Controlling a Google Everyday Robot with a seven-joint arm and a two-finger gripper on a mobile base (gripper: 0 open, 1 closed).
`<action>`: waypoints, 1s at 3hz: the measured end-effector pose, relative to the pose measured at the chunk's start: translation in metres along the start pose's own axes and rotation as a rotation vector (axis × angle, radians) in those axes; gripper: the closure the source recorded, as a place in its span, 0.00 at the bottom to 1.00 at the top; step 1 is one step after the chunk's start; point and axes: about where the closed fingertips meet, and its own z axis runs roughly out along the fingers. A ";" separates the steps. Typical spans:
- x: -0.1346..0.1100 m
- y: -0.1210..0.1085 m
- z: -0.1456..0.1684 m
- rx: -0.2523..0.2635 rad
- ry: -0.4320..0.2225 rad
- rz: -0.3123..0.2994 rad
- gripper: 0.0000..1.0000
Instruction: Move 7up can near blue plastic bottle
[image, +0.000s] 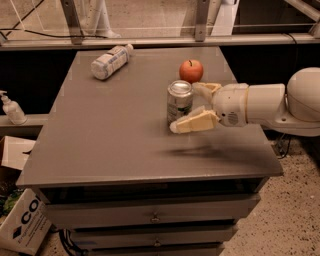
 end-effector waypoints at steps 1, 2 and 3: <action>0.000 -0.003 0.009 0.023 -0.025 0.016 0.41; -0.008 -0.008 0.014 0.038 -0.051 0.050 0.64; -0.022 -0.015 0.020 0.041 -0.078 0.078 0.87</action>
Offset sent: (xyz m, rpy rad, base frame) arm 0.0233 0.0120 0.0097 0.1112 0.0284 -0.0885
